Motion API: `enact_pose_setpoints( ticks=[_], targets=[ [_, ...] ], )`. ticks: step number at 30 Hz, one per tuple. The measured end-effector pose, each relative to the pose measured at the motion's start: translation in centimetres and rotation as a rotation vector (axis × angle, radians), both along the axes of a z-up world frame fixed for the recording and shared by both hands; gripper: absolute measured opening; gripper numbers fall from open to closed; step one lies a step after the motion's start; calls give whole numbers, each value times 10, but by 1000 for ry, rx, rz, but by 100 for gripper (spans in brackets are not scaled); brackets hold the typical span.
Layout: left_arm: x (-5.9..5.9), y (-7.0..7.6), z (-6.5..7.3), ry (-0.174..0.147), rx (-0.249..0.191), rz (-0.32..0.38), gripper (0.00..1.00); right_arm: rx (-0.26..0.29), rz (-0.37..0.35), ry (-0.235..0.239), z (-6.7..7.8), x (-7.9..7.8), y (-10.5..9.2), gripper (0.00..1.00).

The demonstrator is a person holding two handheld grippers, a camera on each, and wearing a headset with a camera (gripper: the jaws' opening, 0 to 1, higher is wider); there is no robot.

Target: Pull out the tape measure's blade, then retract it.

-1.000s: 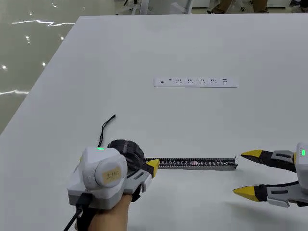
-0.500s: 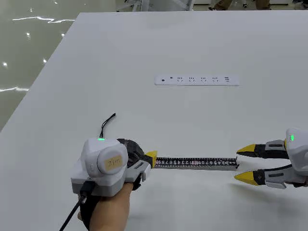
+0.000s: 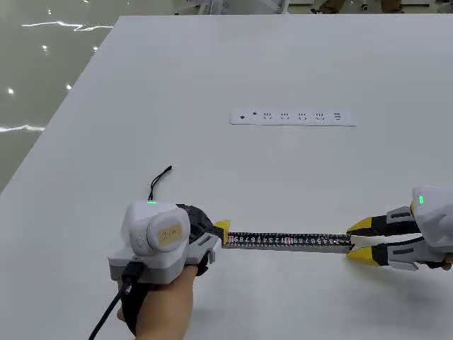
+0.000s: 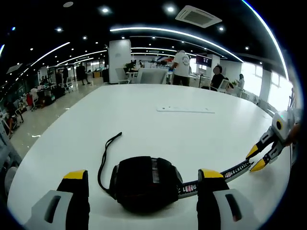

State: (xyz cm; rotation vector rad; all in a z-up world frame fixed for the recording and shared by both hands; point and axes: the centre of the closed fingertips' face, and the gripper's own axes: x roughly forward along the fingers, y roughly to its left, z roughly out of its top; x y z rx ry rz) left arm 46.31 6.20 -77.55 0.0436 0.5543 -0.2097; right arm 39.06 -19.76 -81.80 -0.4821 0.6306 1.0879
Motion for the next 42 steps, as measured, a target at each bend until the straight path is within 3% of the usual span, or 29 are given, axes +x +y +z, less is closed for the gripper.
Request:
enact_pose_setpoints(
  ticks=[7, 27, 30, 31, 33, 39, 42],
  targets=[
    [2, 0, -2, 2, -1, 5, 90, 11, -2, 2, -1, 4, 2, 14],
    [4, 2, -8, 9, 10, 36, 84, 8, 3, 15, -2, 4, 3, 12],
    [5, 1, -11, 17, 9, 39, 81, 8, 1, 15, -2, 4, 3, 12],
    [5, 0, -18, 39, 17, 30, 78, 7, -1, 15, -2, 4, 2, 12],
    [4, 0, -19, 48, 18, 26, 72, 8, -1, 17, -2, 4, 2, 12],
    [6, 0, -19, 54, -13, 55, 71, 1, 3, 16, -2, 4, 2, 12],
    [6, -1, -22, 76, -20, 64, 71, -2, 4, 17, -2, 4, 2, 12]
  ],
)
